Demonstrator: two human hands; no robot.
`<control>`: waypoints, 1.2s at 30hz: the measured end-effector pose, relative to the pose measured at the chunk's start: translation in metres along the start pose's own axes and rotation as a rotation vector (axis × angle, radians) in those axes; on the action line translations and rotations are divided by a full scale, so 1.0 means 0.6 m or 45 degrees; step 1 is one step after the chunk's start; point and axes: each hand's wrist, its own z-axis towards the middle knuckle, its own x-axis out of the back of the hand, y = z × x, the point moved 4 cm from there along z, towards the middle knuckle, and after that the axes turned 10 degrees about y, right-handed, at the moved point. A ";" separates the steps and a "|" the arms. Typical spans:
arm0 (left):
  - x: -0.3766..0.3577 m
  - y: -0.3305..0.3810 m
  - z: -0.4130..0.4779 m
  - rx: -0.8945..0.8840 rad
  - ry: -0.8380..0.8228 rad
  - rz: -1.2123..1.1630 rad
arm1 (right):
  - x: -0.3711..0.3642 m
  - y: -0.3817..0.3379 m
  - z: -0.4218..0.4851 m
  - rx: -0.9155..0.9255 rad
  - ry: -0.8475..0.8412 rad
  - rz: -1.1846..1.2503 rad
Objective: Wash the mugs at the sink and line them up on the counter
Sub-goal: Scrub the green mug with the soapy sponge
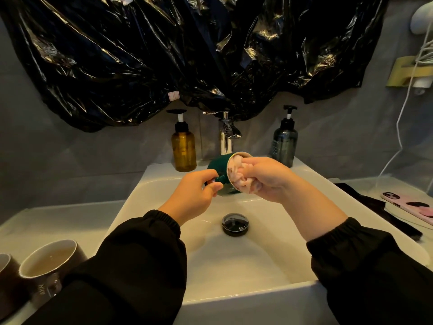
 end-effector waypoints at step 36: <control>-0.011 0.002 -0.006 -0.047 -0.116 0.109 | 0.007 -0.018 -0.015 0.827 -0.198 -1.595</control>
